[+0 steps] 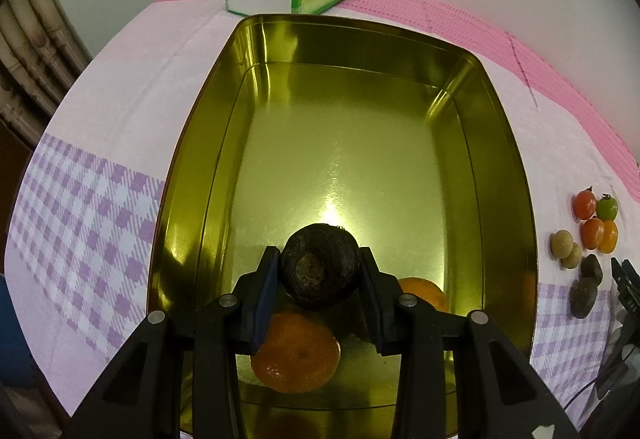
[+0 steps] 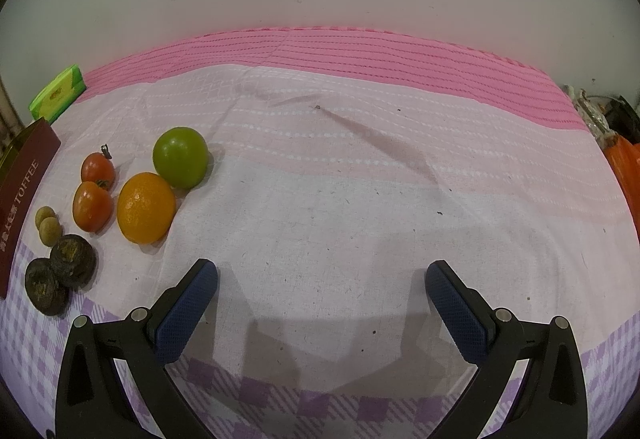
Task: Organize fruits
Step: 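Lower the dark avocado into the tin tray and open the left gripper, then move the right gripper onto the large orange and close on it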
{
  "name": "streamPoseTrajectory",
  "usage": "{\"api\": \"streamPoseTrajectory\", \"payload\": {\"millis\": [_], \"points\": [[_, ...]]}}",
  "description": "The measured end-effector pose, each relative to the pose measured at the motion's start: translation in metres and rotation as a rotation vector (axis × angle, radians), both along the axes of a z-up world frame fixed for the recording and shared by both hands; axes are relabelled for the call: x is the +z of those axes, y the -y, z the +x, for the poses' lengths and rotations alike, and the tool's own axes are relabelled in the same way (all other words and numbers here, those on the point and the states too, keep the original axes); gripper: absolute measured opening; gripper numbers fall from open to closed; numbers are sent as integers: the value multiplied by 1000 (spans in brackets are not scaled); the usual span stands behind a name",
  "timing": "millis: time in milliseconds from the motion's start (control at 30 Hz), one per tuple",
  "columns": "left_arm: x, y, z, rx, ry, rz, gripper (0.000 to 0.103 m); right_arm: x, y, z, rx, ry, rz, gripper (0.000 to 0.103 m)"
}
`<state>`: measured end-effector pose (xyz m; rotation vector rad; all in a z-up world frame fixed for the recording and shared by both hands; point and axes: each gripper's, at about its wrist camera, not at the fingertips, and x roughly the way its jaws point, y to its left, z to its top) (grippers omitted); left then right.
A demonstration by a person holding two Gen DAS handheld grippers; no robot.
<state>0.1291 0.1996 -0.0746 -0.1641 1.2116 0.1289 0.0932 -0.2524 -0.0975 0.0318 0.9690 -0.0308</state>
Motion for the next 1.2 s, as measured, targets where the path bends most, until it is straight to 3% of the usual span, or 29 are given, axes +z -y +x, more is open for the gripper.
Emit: {"api": "streamPoseTrajectory", "payload": {"millis": [267,400,467,967,1200], "points": [[8,-2,-2,7,8,-10,37,0,1,-2,-31,-13,3,103],[24,2,-8,-10,63,13,54,-1,-1,0,-41,-28,6,103],[32,5,-11,-26,95,28,56,0,-1,2,-47,-37,7,103],[67,29,-35,-94,208,117,56,3,-6,1,-95,-58,-10,102],[75,37,-37,-115,242,156,58,22,-30,-1,-16,-22,-18,90]]}}
